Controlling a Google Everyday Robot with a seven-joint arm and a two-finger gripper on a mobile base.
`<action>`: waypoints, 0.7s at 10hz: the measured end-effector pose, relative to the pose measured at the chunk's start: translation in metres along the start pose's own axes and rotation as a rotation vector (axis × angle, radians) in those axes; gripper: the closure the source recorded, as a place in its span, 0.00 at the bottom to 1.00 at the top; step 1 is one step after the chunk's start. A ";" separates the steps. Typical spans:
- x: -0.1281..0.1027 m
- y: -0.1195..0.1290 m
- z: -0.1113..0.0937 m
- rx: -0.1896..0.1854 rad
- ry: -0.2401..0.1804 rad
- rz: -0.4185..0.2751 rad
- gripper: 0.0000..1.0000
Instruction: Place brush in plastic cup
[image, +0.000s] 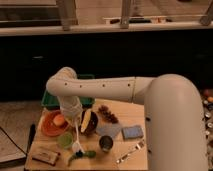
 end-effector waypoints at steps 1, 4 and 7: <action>0.001 -0.009 -0.001 -0.012 -0.007 -0.003 1.00; 0.004 -0.025 -0.007 -0.041 -0.024 0.001 1.00; 0.004 -0.038 -0.015 -0.063 -0.036 0.006 1.00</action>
